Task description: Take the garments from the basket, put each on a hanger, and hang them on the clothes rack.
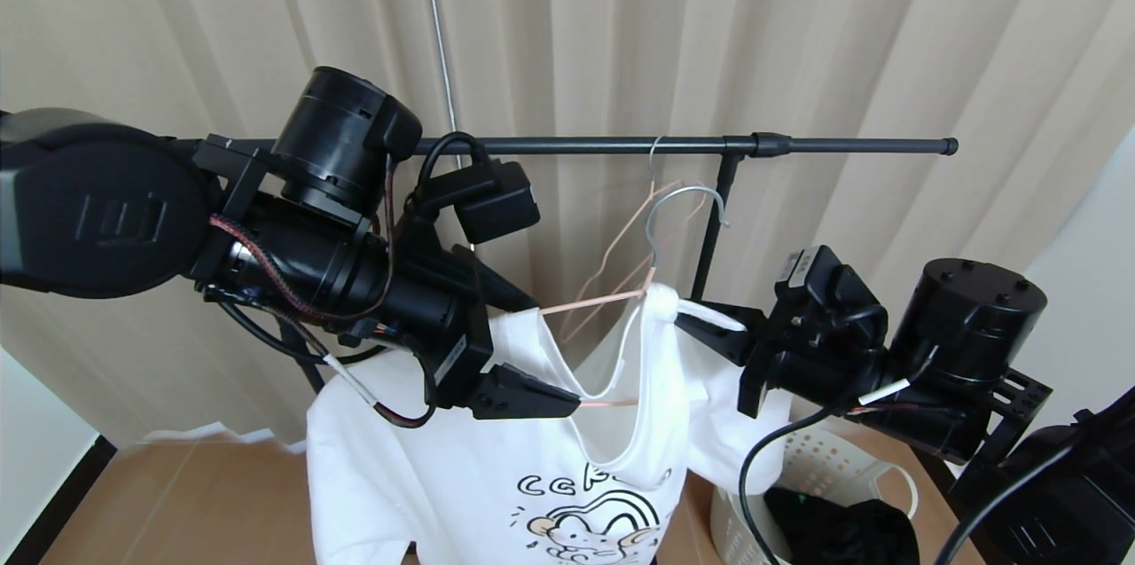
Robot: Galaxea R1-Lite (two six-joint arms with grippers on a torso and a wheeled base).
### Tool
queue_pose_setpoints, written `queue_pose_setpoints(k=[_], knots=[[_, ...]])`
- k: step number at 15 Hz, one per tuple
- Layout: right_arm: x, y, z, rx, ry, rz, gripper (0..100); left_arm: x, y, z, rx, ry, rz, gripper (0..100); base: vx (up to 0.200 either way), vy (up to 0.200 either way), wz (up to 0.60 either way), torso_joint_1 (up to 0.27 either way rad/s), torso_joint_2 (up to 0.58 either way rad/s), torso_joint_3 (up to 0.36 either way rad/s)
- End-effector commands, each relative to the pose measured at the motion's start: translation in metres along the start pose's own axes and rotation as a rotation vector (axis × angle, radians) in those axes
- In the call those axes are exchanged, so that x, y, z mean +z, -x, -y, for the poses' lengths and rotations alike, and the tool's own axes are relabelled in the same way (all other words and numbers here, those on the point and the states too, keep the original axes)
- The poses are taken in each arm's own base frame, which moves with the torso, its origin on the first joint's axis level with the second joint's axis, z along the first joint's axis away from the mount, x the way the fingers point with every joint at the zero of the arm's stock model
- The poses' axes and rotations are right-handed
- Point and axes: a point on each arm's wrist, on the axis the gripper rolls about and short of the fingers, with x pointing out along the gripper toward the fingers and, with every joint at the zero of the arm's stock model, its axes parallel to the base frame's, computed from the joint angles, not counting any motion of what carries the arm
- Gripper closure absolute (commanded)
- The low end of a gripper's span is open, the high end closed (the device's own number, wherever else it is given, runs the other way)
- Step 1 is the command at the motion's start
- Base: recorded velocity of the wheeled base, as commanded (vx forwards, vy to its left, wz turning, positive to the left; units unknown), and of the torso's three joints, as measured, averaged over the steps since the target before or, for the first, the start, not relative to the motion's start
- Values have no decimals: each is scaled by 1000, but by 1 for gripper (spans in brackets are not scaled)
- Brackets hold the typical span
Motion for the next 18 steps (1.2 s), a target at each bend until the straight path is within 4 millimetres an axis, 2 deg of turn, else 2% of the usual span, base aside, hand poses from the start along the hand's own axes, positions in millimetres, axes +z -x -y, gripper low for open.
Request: queue_pose_setpoints(k=[1, 13, 18], knots=[[0, 0, 0, 1, 0, 0, 100, -1, 0, 0, 2, 2, -4, 100, 0, 0, 0, 0, 0, 0], [3, 1, 0, -10, 21, 47, 100, -3, 1, 0, 14, 5, -12, 100, 0, 0, 0, 0, 0, 0], [4, 2, -6, 7, 21, 47, 100, -2, 2, -1, 19, 4, -8, 100, 0, 0, 0, 0, 0, 0]])
